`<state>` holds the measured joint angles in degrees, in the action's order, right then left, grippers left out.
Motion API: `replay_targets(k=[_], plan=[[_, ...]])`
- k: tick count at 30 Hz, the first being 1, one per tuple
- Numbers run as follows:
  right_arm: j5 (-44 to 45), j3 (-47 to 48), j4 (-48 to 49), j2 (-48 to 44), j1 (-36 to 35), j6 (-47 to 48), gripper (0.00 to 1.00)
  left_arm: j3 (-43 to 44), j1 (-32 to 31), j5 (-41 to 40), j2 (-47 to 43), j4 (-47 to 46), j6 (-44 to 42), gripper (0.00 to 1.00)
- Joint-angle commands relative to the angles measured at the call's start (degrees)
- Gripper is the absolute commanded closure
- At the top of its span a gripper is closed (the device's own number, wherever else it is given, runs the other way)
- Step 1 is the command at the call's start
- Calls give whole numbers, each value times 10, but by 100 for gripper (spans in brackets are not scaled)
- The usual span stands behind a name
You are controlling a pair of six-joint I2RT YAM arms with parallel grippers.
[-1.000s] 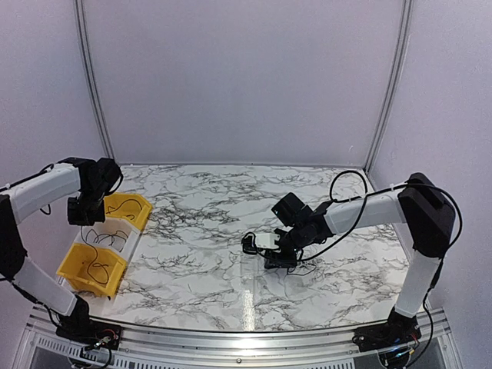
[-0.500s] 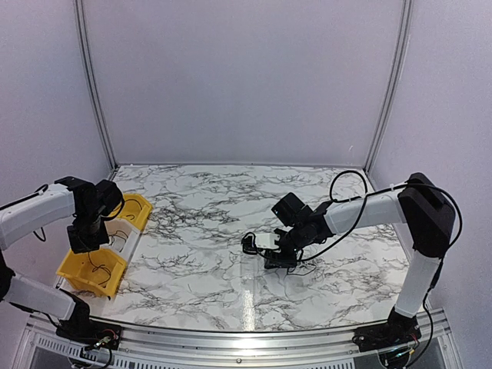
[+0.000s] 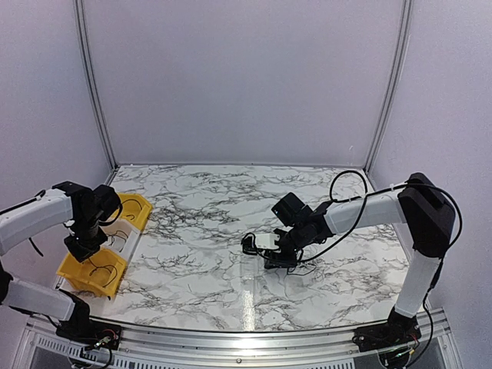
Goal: Untangle the cables
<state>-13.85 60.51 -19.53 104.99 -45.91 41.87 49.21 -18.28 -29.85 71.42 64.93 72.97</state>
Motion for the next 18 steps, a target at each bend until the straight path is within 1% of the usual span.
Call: replay_targets(k=[1, 4, 5, 6, 7, 9, 13, 18], plan=[[4, -18, -59, 17, -13, 8, 58, -19, 15, -3, -36, 3, 75, 100], [4, -18, -59, 17, -13, 8, 58, -49, 26, 8, -65, -20, 89, 100], [4, -18, -60, 16, -13, 9, 58, -58, 28, 3, -73, -23, 95, 98], [4, -18, -60, 15, -12, 9, 58, -65, 31, -6, -80, -25, 98, 94], [4, -19, -60, 14, -13, 8, 58, -70, 34, -15, -86, -28, 97, 88], [4, -19, -60, 11, -12, 9, 58, -76, 40, -28, -90, -40, 80, 71], [6, -20, -60, 9, -12, 8, 58, -61, 44, -65, -83, -42, 52, 56], [7, -20, -60, 10, -13, 8, 58, -24, 44, -84, -80, -43, 10, 43]])
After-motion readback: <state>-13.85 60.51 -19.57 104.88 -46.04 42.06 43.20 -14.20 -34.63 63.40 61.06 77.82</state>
